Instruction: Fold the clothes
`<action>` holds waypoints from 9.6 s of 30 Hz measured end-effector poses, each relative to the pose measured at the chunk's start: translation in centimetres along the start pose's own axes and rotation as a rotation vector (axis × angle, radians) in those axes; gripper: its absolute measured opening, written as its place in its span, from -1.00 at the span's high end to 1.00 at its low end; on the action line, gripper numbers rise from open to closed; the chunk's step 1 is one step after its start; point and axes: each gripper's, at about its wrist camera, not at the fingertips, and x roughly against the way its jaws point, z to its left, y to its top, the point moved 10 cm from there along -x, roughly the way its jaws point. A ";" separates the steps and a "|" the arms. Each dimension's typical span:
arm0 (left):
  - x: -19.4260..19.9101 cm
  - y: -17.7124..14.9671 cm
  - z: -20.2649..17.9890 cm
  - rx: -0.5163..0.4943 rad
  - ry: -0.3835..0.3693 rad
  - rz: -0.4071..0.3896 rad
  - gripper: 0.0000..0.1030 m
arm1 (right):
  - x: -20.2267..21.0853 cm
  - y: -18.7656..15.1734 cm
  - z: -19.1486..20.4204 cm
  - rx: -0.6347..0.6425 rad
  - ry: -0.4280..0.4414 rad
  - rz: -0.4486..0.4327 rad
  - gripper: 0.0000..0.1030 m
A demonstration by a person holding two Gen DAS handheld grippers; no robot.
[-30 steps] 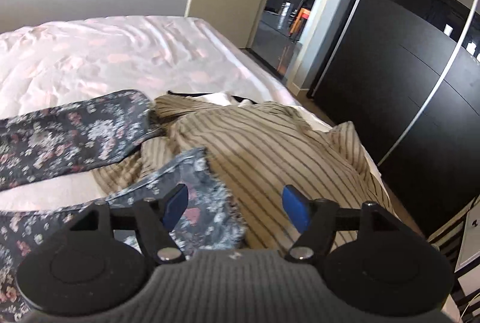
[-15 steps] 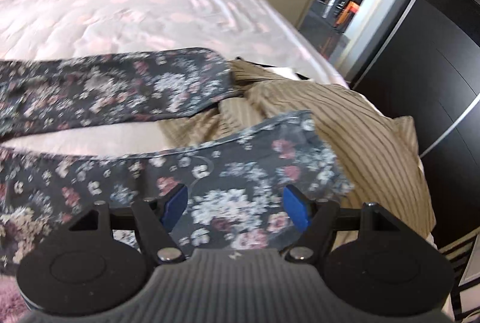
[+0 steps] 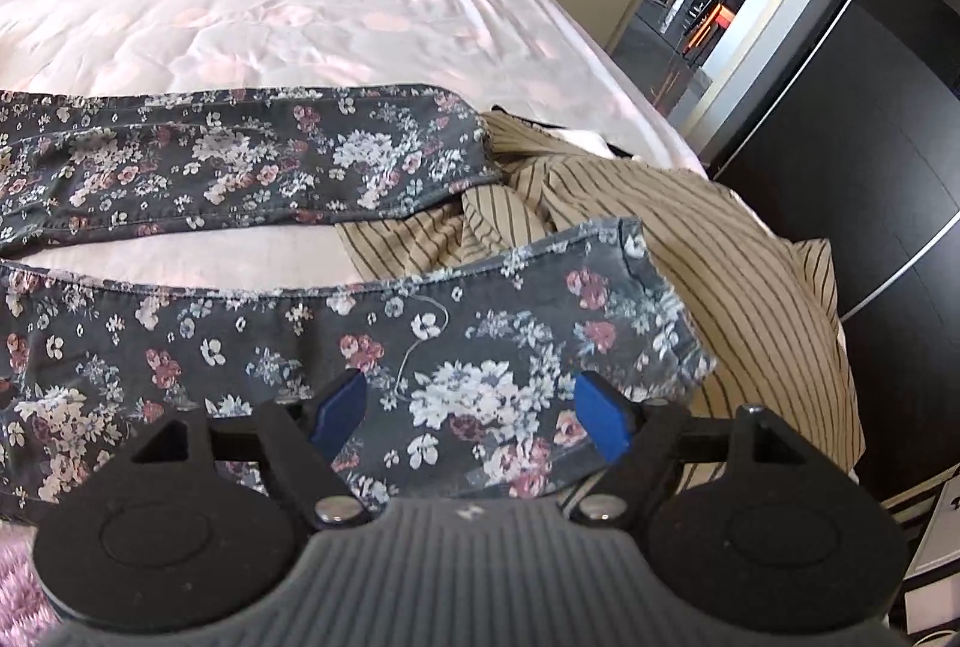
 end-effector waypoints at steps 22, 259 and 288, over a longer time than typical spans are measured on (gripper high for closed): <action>-0.4 -0.8 0.8 -0.014 0.151 0.034 0.99 | -1.7 -6.1 3.4 0.745 0.142 -0.009 -0.10; 3.7 -24.1 28.5 1.845 -0.203 -0.590 0.81 | -7.3 -0.4 17.5 -0.177 0.329 0.080 -0.09; -0.1 -37.6 9.0 2.080 -0.190 -0.081 0.84 | -5.2 0.2 15.6 -0.236 0.378 0.006 -0.10</action>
